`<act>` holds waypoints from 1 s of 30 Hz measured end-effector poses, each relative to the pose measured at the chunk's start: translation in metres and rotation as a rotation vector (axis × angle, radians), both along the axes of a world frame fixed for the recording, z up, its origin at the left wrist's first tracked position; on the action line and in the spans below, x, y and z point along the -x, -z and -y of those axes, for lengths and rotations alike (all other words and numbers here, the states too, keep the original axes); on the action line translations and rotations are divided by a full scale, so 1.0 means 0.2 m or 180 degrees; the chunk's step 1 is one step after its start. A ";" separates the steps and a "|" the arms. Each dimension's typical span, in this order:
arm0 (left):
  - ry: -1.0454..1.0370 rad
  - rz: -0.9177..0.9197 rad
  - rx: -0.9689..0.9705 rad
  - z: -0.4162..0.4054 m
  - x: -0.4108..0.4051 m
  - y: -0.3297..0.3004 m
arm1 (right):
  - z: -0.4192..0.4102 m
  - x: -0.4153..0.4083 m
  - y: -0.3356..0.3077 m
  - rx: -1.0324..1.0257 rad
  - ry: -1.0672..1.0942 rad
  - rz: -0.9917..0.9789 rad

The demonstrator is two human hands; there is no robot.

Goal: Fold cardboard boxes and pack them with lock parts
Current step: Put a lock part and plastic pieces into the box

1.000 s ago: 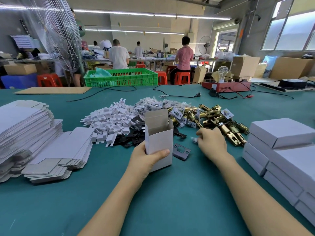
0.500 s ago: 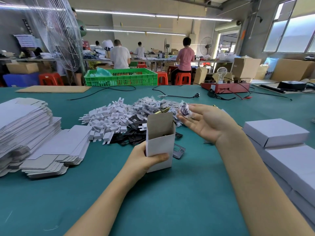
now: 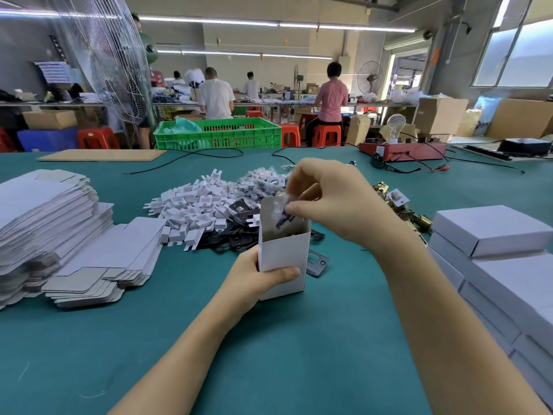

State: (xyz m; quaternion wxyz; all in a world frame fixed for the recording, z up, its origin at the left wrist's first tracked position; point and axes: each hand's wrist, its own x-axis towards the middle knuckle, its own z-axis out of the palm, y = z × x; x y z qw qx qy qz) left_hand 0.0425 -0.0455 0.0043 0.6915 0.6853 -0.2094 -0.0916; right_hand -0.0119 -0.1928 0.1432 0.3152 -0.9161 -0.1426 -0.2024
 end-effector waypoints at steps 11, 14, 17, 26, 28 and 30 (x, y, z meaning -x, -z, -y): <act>0.0064 0.0009 0.0090 0.00 -0.01 0.01 | 0.00 -0.02 0.01 0.0037 -0.0014 0.0078; 0.0056 0.0027 0.0053 0.00 -0.01 0.01 | 0.05 -0.04 0.01 -0.0185 0.0229 0.0165; 0.0001 0.0004 0.0093 -0.01 -0.01 0.01 | 0.08 -0.08 0.06 -0.0547 0.0575 0.0120; -0.0209 0.0155 0.0108 0.01 0.02 -0.01 | -0.02 -0.19 0.51 -0.2912 0.0508 -0.1257; -0.0280 0.0205 0.0103 0.01 0.03 -0.01 | -0.06 -0.17 0.59 -0.3091 0.0571 -0.1346; -0.0358 0.0260 0.0025 0.01 0.04 -0.01 | -0.09 -0.15 0.63 -0.3198 0.0610 -0.1394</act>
